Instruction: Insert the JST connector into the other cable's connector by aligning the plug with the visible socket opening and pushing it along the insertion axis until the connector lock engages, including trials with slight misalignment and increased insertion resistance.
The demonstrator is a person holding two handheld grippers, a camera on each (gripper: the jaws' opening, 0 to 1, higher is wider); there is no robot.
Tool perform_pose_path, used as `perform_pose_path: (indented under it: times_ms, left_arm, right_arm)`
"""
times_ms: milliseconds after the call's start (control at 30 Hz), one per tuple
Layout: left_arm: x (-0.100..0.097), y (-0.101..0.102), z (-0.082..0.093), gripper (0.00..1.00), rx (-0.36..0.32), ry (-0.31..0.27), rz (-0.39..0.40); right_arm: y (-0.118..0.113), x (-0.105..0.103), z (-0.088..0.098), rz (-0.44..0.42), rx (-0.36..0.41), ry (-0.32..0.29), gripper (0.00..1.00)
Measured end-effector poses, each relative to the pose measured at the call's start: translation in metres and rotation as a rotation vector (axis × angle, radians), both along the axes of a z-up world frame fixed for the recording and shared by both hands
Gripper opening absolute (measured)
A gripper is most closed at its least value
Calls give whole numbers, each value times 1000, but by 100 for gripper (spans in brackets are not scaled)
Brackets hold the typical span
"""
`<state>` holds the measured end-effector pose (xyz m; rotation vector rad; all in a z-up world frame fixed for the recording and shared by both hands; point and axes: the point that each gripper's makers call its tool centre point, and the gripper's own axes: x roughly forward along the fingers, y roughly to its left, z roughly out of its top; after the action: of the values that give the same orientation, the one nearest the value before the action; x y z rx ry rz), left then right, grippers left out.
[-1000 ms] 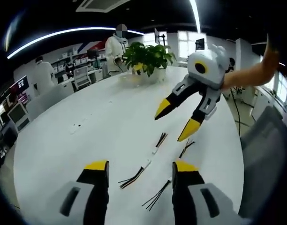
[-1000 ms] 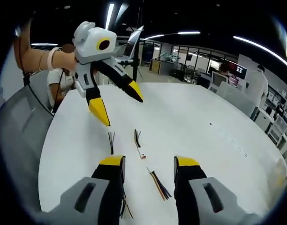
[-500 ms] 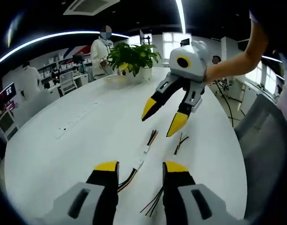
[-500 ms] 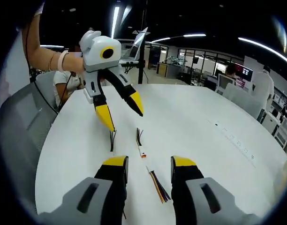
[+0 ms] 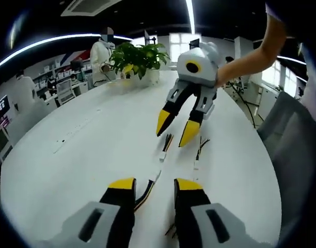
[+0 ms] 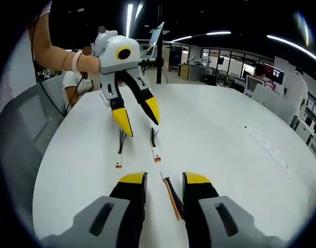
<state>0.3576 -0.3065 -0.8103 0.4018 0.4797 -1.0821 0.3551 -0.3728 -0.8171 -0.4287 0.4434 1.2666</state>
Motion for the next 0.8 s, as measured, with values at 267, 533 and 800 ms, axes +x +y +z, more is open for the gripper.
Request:
perform_pose_path:
  times_ms: [267,533,800]
  left_arm:
    - [-1,-8,-4,20,-87,25,-35]
    - [3,-14,-11,18,-100,23,-56]
    - [7,-15,-19,16,-89,28,-69]
  right_arm:
    - [4,-1,-7,25,-9,-7,17]
    - [3,3,-13,26,3,21,14]
    - [1,5,-18,38,-6,30,13]
